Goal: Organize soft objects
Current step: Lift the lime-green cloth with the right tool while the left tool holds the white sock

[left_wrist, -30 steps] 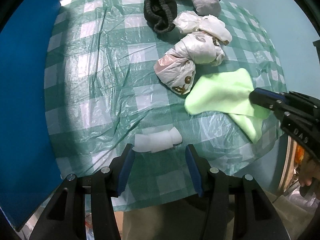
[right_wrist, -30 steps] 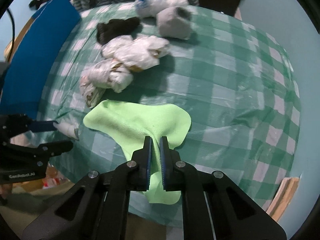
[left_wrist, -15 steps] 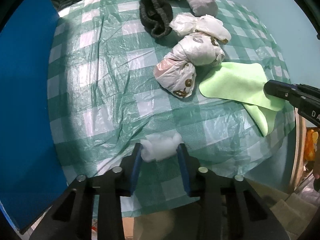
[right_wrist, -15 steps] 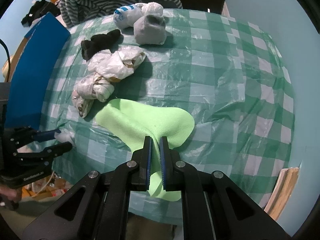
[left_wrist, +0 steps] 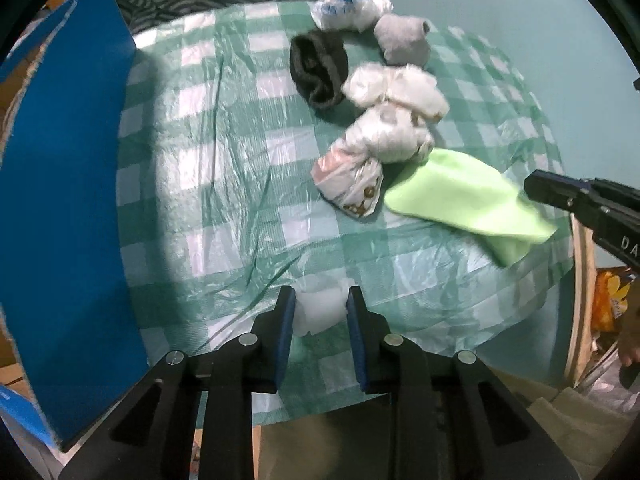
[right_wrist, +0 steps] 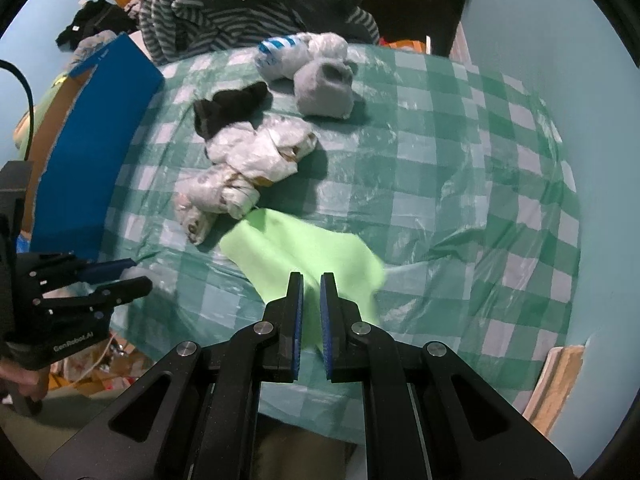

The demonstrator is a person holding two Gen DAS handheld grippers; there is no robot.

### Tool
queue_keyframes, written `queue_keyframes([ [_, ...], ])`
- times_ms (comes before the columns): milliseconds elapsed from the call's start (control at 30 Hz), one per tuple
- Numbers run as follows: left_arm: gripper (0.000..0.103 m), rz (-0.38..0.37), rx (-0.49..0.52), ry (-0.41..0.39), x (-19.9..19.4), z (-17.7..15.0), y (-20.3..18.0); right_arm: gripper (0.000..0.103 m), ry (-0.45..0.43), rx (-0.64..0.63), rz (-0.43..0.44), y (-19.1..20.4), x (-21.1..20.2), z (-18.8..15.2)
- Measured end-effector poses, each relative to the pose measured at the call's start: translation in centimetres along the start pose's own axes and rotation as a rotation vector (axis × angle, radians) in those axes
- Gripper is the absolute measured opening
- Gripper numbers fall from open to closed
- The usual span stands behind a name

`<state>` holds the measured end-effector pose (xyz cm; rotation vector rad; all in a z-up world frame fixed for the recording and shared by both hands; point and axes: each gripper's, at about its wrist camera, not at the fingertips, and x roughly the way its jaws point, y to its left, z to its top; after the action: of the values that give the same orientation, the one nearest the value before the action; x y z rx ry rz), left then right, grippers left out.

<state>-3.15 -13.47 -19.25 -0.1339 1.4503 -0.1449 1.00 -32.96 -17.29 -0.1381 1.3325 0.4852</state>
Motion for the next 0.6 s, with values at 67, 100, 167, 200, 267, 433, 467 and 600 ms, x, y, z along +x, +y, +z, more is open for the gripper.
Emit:
queue_keyframes([
  [67,0.026,-0.005,-0.005,-0.011,-0.6,0.0,0.3,0.008,-0.011,0.0,0.007,0.2,-0.6,0.2],
  [100,0.026,-0.008,-0.008,-0.018,-0.9,0.1,0.4,0.008,-0.017,0.001,0.01,0.3,-0.9,0.3],
  [167,0.026,-0.014,-0.016,-0.029,-1.5,0.3,0.6,0.008,-0.028,0.001,0.018,0.5,-1.5,0.5],
  [200,0.026,-0.017,-0.018,-0.032,-1.6,0.3,0.7,0.008,-0.03,-0.001,0.018,0.6,-1.6,0.6],
  [267,0.026,-0.019,-0.021,-0.042,-2.2,0.1,1.2,0.008,-0.02,-0.008,0.042,0.8,-1.5,0.8],
  [433,0.026,-0.017,-0.021,-0.05,-2.4,0.6,1.0,0.037,0.009,-0.039,0.024,1.0,-0.1,1.1],
  [467,0.026,-0.015,-0.022,-0.049,-2.5,0.6,1.1,0.051,0.016,-0.054,0.025,1.1,0.3,1.1],
  [600,0.026,-0.014,-0.034,-0.053,-2.5,0.6,1.0,0.058,0.049,-0.114,-0.012,1.3,1.9,1.1],
])
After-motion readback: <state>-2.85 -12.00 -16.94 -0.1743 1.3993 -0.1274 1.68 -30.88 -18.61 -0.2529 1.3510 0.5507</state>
